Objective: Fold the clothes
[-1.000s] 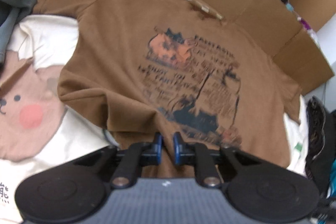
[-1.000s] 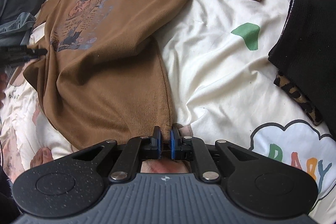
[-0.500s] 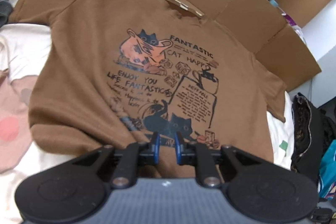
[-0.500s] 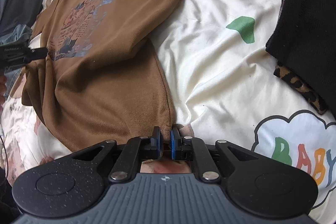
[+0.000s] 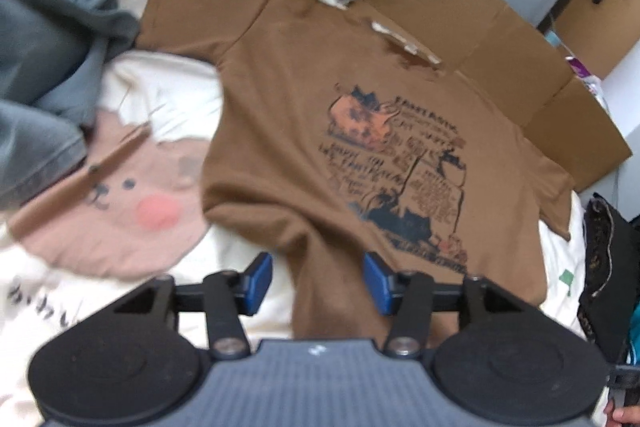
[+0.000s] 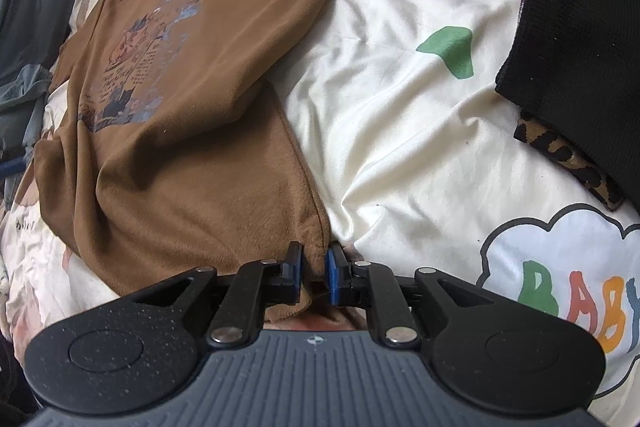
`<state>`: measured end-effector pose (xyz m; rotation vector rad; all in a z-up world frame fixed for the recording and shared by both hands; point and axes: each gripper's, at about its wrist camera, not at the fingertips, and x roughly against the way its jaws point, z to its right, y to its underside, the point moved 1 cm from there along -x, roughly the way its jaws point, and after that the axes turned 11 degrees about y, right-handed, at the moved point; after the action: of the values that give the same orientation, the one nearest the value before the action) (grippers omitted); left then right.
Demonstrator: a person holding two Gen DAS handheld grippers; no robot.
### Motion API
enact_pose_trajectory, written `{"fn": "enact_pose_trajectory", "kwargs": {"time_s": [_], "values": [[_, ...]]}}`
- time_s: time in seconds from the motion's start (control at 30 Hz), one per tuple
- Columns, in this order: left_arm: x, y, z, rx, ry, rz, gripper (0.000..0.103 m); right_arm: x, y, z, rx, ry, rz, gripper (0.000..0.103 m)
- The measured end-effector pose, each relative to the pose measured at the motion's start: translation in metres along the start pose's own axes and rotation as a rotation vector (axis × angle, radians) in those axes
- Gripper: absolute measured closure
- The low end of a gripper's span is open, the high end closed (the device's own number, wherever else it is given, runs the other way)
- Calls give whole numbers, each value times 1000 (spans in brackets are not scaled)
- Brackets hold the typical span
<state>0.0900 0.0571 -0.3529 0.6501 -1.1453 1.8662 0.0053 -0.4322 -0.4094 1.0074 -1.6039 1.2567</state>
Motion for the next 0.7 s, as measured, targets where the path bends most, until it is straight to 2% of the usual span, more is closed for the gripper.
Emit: {"fn": "enact_pose_trajectory", "kwargs": {"time_s": [0.13,0.17,0.2,0.27,0.3,0.7], "values": [[-13,13,-8,11,6,-36,48,-6,-3,2,-27,-4,-1,78],[-19,17,-10,16,17,-48,56,-8,-3,3,-34,-7,-4,79],[-24,20,-12,26,35,-63,77,-10,-3,4,-41,-12,-8,79],[-29,23,-16,54,50,-88,99,-12,-3,7,-55,-29,-24,85],[-28,24,-16,59,50,-85,100,-11,-3,8,-56,-35,-27,95],[51,-2,2,-10,51,17,102,30,9,-10,-24,-61,-7,96]]}}
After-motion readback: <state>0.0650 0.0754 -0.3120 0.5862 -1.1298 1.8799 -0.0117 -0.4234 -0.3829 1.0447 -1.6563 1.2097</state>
